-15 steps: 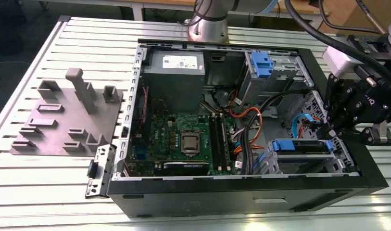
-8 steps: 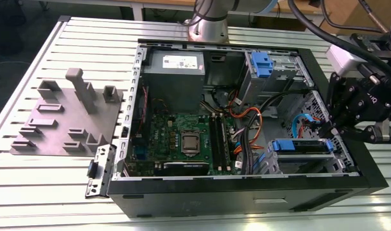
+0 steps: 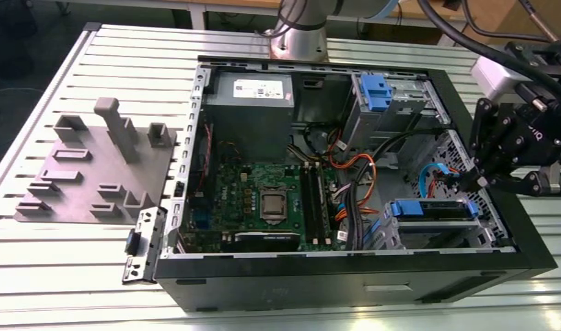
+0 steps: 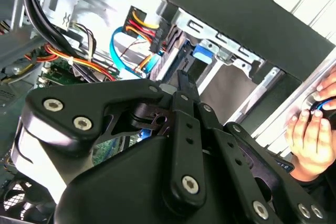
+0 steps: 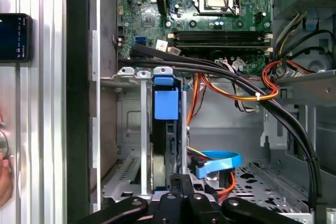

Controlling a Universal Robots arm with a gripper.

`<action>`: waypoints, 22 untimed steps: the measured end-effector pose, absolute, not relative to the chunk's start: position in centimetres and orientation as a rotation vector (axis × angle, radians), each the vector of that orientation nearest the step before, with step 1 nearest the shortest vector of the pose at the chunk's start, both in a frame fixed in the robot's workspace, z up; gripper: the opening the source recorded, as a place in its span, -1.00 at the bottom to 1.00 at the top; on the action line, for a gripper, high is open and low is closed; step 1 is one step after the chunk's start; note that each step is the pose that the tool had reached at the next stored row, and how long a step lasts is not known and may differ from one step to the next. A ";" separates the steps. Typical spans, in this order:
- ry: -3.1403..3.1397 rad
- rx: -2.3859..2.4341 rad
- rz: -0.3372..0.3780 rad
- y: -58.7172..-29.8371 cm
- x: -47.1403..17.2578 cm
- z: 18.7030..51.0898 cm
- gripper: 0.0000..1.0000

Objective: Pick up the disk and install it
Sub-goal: 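Insert the first disk wire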

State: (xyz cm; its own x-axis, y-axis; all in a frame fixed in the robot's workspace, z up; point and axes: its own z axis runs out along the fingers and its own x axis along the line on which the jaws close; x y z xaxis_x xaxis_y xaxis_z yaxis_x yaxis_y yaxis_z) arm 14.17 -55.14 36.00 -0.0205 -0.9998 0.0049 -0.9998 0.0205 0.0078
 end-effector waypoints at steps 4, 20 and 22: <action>-2.237 2.192 -0.005 -54.6 14.6 36.0 -0.79; -2.231 2.186 -0.017 -53.5 15.2 36.0 -0.79; -2.231 2.186 -0.017 -53.5 15.2 36.0 -0.79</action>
State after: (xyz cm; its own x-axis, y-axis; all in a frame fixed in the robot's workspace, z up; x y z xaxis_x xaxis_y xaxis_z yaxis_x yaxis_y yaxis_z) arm 15.18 -53.46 35.99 -0.0204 -0.9998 0.0051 -0.9996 0.0205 0.0200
